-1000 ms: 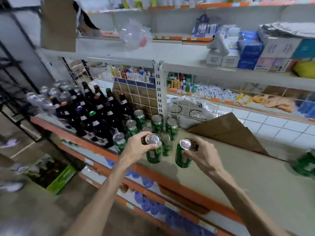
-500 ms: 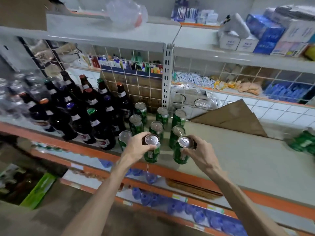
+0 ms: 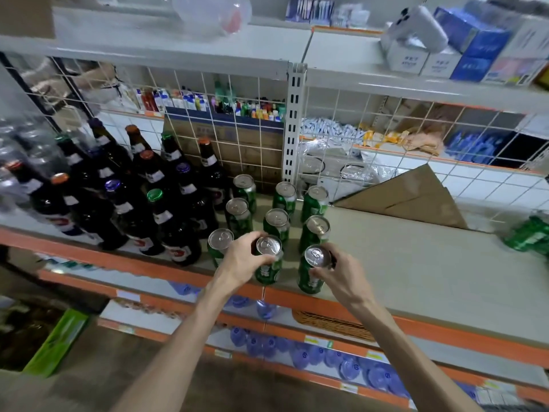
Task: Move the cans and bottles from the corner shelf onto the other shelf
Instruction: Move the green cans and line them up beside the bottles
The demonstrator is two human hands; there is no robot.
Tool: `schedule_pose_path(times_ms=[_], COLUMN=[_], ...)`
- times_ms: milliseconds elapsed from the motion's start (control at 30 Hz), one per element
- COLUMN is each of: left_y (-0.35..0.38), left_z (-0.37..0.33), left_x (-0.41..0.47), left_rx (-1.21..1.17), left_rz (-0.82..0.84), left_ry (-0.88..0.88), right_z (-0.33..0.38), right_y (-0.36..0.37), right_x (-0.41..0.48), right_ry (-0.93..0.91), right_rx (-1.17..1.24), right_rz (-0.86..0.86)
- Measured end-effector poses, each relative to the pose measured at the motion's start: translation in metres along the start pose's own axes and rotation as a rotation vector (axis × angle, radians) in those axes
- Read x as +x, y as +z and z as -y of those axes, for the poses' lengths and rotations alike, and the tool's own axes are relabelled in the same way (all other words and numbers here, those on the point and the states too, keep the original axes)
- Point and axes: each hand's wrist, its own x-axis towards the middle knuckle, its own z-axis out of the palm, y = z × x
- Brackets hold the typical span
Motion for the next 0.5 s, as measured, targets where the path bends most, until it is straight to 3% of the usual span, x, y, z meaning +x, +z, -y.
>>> schedule_pose_path(times_ms=[500], left_y=[-0.0051], left_z=[-0.0023], left_x=[0.0053], left_rx=[0.045], left_rz=[0.041], left_ry=[-0.008], right_z=[-0.0029], right_y=[0.0048], right_x=[0.0012], right_ry=[0.007], right_rx=[0.094], right_rz=[-0.044])
